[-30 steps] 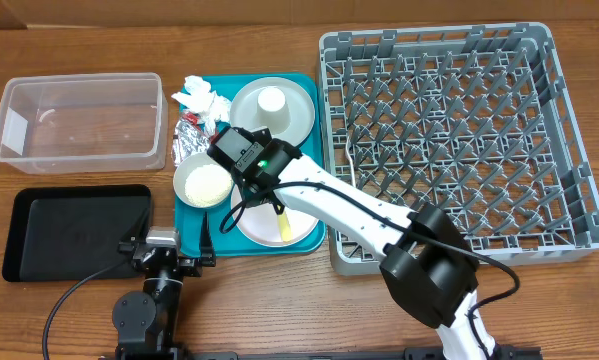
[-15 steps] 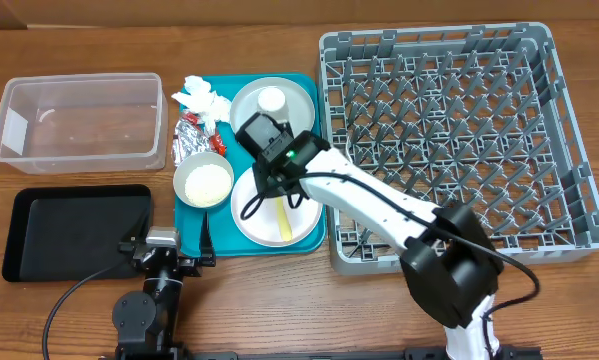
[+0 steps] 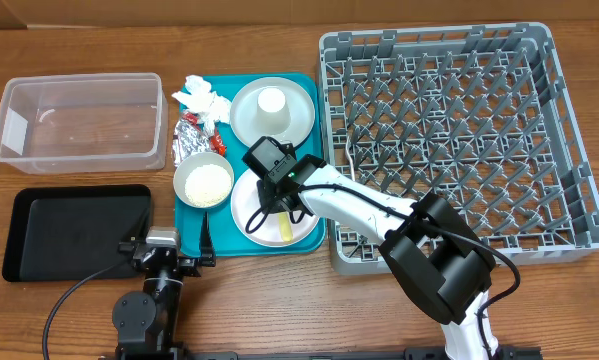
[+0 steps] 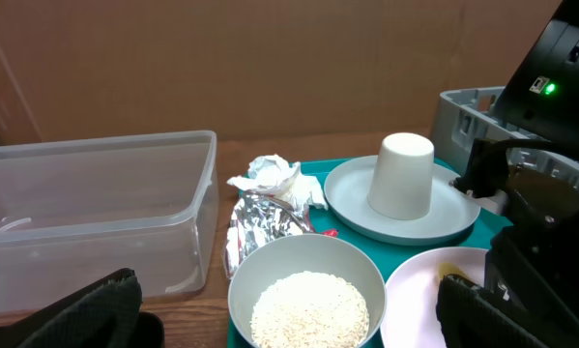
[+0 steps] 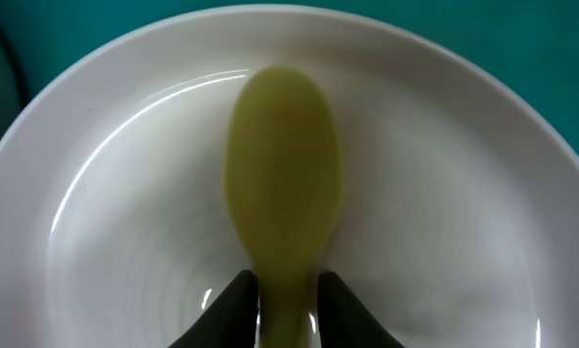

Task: Sort waste into correct bins and load items into the dishwasher rack
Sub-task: 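Carry the yellow spoon to the rack and release it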

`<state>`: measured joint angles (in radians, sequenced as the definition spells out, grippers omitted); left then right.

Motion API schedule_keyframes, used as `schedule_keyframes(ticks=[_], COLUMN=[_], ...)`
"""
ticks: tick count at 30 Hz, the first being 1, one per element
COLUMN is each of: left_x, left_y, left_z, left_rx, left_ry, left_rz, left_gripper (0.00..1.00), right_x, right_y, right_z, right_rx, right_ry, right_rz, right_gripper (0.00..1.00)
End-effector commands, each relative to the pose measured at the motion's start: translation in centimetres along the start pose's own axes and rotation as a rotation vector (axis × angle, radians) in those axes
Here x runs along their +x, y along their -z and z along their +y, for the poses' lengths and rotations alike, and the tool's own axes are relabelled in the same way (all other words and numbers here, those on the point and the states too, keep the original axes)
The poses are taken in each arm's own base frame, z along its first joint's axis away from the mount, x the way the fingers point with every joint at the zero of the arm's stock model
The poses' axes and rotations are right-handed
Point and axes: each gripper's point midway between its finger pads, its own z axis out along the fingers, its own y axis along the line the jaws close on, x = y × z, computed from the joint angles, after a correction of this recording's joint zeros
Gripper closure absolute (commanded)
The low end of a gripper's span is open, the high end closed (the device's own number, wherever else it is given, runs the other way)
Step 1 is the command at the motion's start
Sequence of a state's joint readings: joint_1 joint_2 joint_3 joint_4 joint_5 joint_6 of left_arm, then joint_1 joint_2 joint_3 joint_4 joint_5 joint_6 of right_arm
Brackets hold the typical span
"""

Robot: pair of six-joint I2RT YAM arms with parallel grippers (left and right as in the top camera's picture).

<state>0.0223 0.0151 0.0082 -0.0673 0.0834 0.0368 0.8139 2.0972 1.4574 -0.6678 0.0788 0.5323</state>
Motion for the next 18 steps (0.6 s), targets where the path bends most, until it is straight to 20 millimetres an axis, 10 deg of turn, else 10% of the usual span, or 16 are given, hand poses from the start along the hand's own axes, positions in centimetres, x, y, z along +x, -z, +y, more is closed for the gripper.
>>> schedule_keyframes(ticks=[1, 13, 18], left_x=[0.0, 0.0, 0.0], left_y=[0.0, 0.0, 0.0], left_z=[0.1, 0.1, 0.1], left_rx=[-0.001, -0.001, -0.001], left_ry=[-0.012, -0.012, -0.012], left_rz=[-0.005, -0.005, -0.005], left_gripper=[0.0, 0.0, 0.0], right_x=[0.6, -6.4, -9.0], right_y=[0.0, 13.0, 17.8], right_z=[-0.9, 0.5, -3.5], right_rx=[0.047, 0.049, 0.097], right_ry=[-0.005, -0.028, -0.081], right_rz=[0.023, -0.162, -0.277], right_gripper=[0.82, 0.91, 0.91])
